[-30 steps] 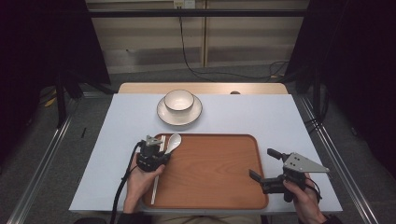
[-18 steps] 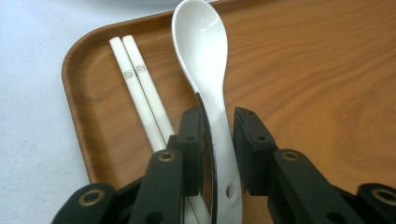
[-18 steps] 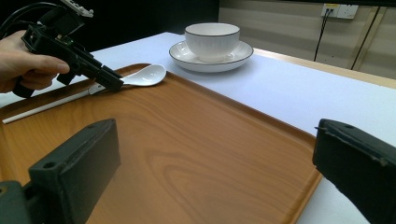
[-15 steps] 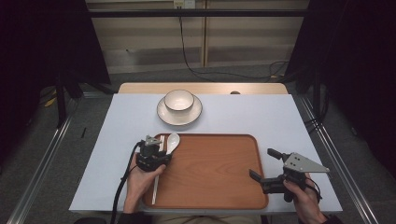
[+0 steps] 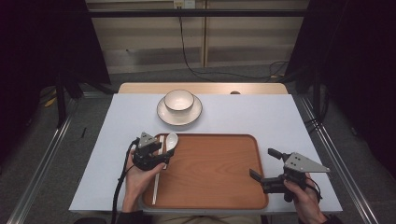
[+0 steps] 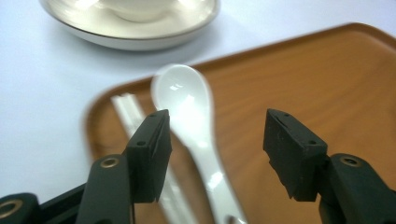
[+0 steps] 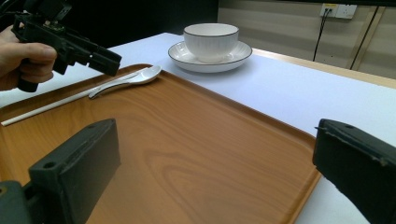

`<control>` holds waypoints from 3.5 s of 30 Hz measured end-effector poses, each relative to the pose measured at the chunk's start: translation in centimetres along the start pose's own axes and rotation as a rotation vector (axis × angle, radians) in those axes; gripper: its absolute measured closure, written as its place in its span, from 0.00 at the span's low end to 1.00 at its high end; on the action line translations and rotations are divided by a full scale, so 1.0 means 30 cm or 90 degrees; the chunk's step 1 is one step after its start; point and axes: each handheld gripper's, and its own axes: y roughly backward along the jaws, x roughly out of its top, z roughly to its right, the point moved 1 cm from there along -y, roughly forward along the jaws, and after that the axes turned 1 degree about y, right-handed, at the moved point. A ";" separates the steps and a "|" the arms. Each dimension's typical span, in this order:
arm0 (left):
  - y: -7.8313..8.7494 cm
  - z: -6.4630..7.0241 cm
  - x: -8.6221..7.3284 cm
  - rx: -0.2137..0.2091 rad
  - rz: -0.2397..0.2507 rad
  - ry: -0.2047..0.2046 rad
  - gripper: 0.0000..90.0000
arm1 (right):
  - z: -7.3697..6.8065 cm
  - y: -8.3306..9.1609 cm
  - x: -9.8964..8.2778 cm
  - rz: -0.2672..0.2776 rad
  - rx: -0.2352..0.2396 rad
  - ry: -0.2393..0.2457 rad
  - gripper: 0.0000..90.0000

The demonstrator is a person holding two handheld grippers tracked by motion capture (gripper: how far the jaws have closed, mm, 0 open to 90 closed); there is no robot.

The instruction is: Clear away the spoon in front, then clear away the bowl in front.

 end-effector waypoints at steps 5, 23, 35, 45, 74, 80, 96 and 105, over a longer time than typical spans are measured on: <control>-0.001 -0.027 0.013 0.006 0.028 0.004 0.24 | 0.000 -0.001 0.001 0.001 -0.002 -0.002 0.00; -0.017 -0.107 0.078 0.058 0.104 0.008 0.03 | -0.001 -0.002 0.002 0.002 -0.001 -0.004 0.00; -0.049 -0.155 0.172 0.010 0.109 0.012 0.04 | 0.000 0.002 0.002 0.007 0.000 -0.008 0.00; -0.086 -0.209 0.228 0.011 0.138 0.021 0.05 | 0.002 0.000 0.004 0.009 -0.002 -0.005 0.00; -0.258 -0.297 0.408 0.049 0.072 0.005 0.05 | -0.003 -0.001 0.005 0.011 0.006 0.003 0.00; -0.307 -0.327 0.429 0.042 0.033 0.013 0.05 | -0.002 -0.001 0.004 0.009 0.007 0.003 0.00; -0.418 -0.315 0.441 0.029 -0.037 0.049 0.28 | 0.000 -0.003 0.004 0.007 0.005 0.002 0.00; -0.454 -0.318 0.431 0.046 -0.092 0.059 0.42 | -0.003 -0.002 0.004 0.010 0.010 0.005 0.00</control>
